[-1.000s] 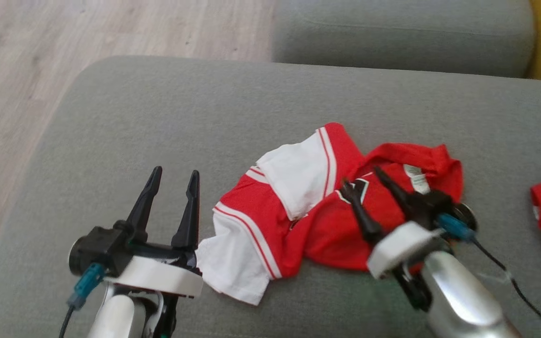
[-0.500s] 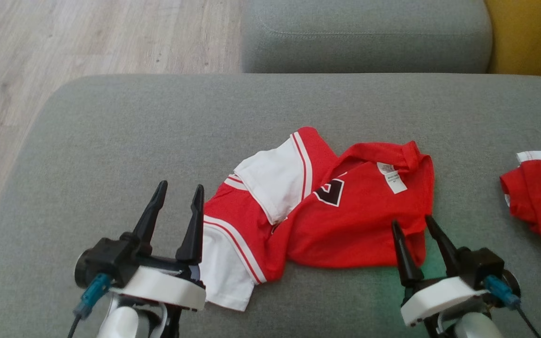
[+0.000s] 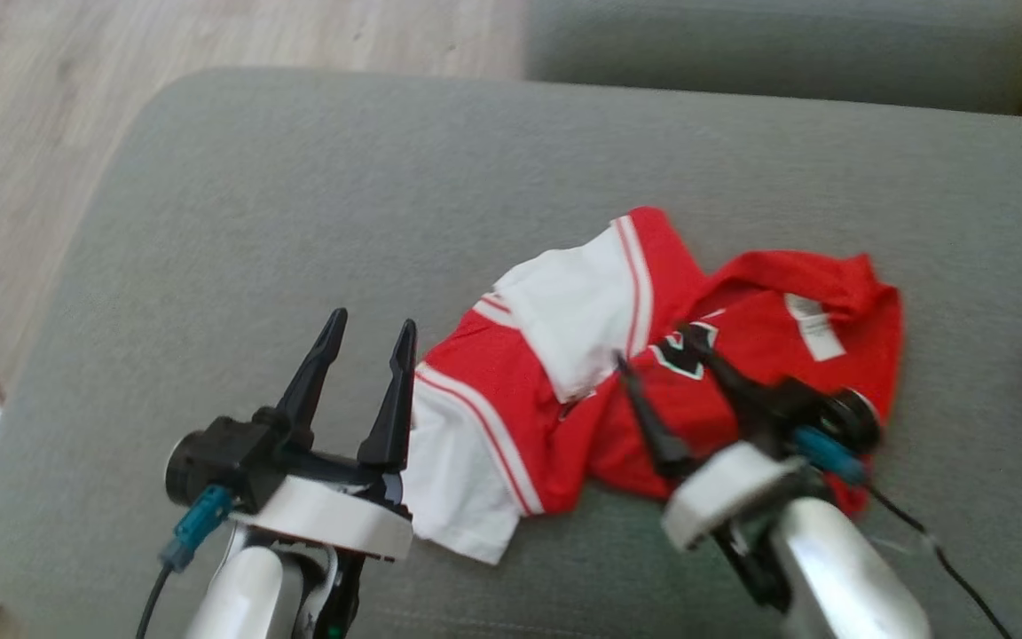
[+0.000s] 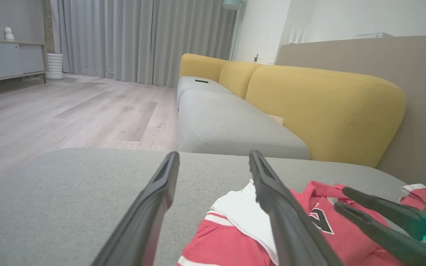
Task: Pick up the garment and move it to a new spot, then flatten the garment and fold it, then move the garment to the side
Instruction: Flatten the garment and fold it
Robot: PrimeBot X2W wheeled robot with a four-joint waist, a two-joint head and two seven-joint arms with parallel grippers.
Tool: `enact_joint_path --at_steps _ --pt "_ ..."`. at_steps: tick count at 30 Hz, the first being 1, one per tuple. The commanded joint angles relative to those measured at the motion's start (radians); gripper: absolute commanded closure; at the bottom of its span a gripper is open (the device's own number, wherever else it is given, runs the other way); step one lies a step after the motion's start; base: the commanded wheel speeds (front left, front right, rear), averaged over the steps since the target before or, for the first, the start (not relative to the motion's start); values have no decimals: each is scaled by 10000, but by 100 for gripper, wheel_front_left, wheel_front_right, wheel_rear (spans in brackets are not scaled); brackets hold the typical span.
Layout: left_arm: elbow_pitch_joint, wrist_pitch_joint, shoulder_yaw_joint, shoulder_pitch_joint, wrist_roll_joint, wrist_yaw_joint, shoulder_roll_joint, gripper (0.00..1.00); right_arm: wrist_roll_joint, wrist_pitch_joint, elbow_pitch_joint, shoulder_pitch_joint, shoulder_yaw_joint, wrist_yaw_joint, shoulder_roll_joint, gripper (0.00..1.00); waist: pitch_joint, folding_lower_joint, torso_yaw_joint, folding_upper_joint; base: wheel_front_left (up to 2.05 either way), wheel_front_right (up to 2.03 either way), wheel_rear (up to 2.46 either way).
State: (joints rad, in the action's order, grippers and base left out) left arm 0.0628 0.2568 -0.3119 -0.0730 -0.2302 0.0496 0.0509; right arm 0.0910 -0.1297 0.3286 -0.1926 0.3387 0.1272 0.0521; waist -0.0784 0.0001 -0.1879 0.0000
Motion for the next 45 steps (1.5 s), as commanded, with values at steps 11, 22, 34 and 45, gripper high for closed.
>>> enact_joint_path --at_steps 11,22,34,45 --pt "-243 49 -451 -920 -534 -227 -7 0 233 1771 2707 -3621 1568 35 253 0 -925 -1 -1624 0 0 0 0" --pt "-279 49 -948 -1147 -1008 -468 -7 0 350 3332 6352 -6264 525 35 396 0 -1551 -1 -2636 0 0 0 0" --pt "-293 49 -982 -1211 -1087 -582 -7 0 636 3455 8019 -7076 950 35 445 100 -1673 -1 -2687 0 0 0 0" --pt "-210 49 -698 -1155 -857 -473 -7 0 2066 1851 7382 -7433 1089 35 361 100 -1227 -1 -1749 0 0 0 0"
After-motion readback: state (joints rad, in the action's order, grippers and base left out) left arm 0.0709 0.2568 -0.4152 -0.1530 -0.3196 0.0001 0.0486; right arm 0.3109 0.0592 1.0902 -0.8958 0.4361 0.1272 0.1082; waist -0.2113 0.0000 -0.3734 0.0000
